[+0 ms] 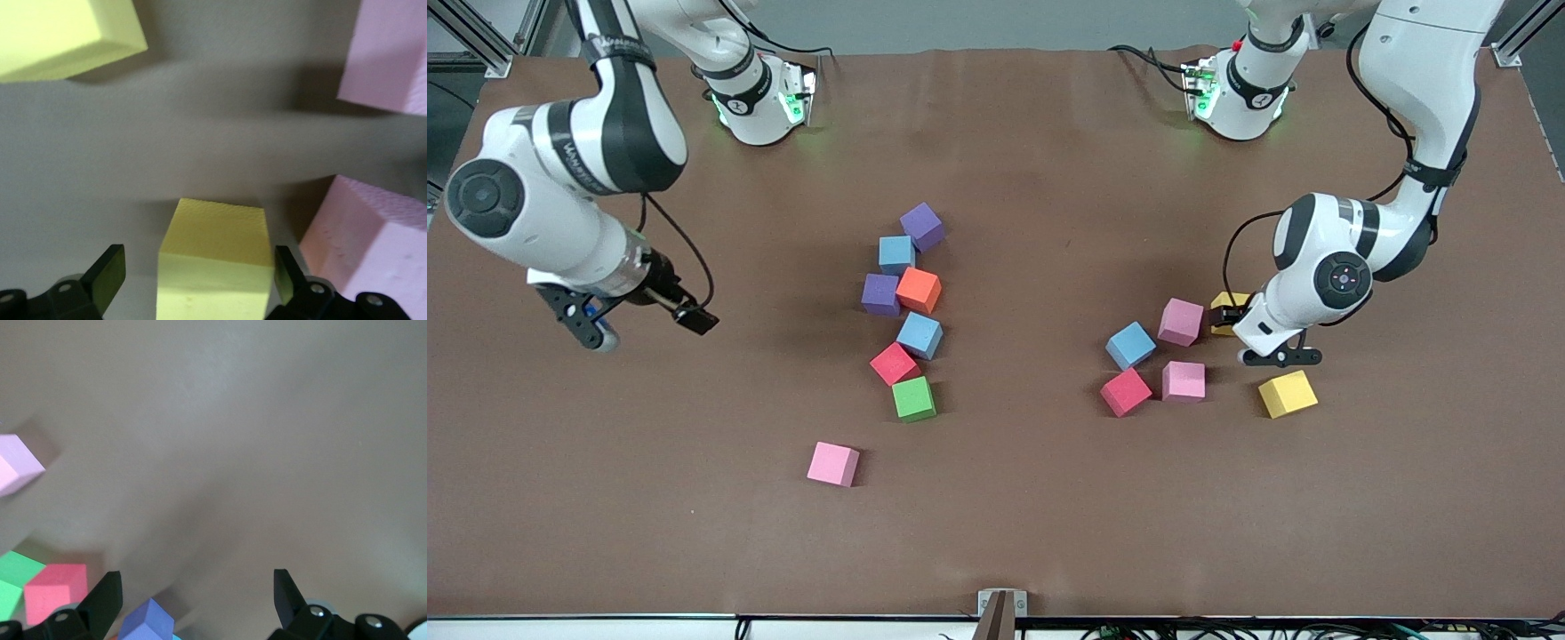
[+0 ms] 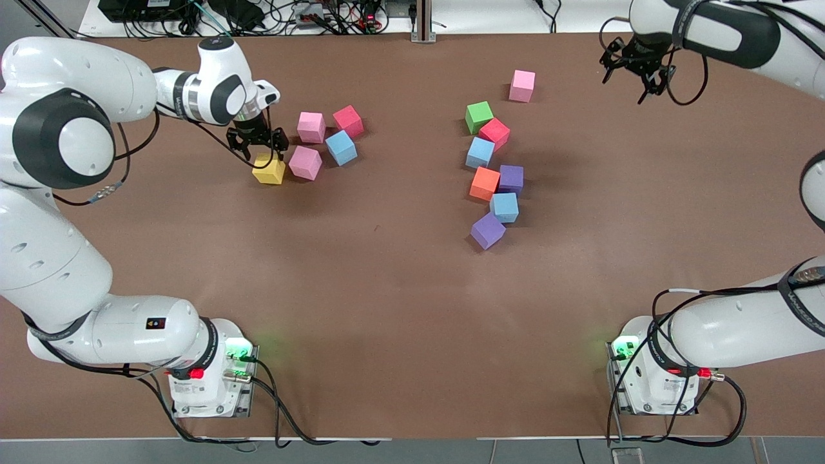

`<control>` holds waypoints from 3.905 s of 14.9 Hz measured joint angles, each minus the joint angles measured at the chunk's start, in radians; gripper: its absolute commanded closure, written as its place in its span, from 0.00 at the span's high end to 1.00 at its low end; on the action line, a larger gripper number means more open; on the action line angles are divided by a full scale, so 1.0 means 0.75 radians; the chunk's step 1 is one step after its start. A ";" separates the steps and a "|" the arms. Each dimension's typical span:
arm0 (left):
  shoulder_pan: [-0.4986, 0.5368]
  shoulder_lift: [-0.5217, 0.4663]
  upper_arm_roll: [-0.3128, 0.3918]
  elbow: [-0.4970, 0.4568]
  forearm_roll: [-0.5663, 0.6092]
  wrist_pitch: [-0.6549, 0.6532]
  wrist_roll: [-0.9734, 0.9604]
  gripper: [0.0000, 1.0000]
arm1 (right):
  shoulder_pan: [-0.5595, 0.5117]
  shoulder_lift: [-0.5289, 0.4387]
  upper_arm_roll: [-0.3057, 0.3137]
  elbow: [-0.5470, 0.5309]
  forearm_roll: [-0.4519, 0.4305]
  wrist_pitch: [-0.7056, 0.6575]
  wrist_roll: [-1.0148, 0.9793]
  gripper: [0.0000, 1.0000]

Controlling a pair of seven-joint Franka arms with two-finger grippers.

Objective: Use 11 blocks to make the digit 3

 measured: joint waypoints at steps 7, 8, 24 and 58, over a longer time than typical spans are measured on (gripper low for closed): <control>-0.001 -0.001 -0.006 -0.012 0.000 0.006 0.001 0.51 | 0.088 -0.166 0.001 -0.255 0.000 0.062 0.143 1.00; -0.001 -0.001 -0.007 -0.012 0.000 0.006 0.001 0.40 | 0.113 -0.175 0.002 -0.287 0.000 0.084 0.173 1.00; -0.015 -0.420 -0.439 -0.008 -0.077 -0.428 -0.353 0.28 | 0.656 -0.163 0.010 -0.570 0.000 0.495 0.887 1.00; -0.638 0.442 -0.561 0.582 0.475 -0.246 -1.396 1.00 | 0.968 0.211 0.006 -0.578 0.000 0.832 1.212 0.01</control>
